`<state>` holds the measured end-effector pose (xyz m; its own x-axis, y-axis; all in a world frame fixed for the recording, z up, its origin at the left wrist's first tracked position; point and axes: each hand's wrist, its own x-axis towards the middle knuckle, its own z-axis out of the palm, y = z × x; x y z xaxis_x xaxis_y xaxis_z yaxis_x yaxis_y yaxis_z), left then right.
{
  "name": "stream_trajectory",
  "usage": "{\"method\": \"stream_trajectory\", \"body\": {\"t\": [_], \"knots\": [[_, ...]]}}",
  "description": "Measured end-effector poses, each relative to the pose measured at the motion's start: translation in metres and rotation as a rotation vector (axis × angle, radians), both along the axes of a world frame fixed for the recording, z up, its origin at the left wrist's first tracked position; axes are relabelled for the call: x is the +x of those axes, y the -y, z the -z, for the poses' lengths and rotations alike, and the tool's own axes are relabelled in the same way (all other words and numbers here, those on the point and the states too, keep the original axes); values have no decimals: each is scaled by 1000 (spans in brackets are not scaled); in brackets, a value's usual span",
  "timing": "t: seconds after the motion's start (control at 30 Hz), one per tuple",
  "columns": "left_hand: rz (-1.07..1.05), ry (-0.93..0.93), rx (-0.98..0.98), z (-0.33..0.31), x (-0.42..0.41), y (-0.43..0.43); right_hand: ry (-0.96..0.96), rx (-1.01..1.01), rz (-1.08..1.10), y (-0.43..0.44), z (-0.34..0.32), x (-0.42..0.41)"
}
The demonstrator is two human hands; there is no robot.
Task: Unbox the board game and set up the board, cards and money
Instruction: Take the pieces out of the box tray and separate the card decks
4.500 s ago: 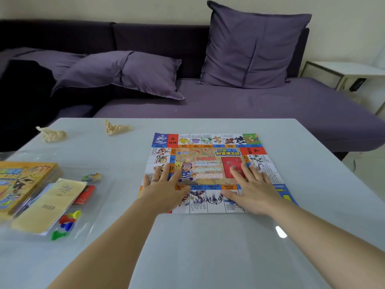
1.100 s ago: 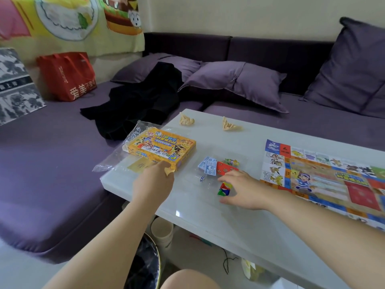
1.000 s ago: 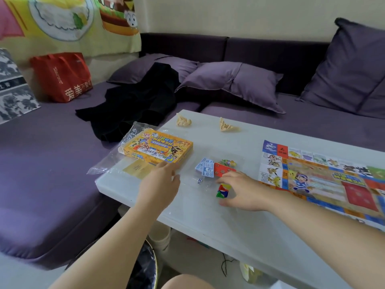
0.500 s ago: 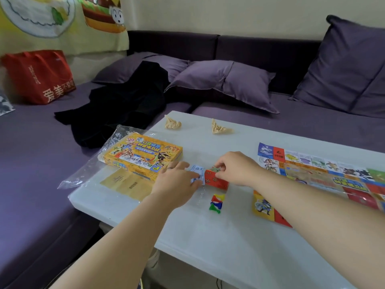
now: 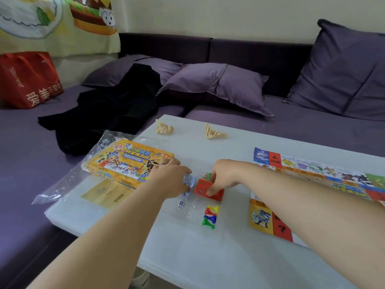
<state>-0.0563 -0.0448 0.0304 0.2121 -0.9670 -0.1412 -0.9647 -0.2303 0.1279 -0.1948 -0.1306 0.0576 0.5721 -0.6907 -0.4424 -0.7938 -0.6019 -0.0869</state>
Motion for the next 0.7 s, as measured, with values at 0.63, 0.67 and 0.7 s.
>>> {"method": "stream_trajectory", "body": {"t": [0.63,0.67,0.7], "knots": [[147,281,200,-10,-3,22,-233,23,-104,-13,-18,14],[147,279,204,-10,-2,22,-223,50,-95,-12,-19,15],[148,278,207,-10,-2,21,-211,76,-78,-11,-20,15]]}}
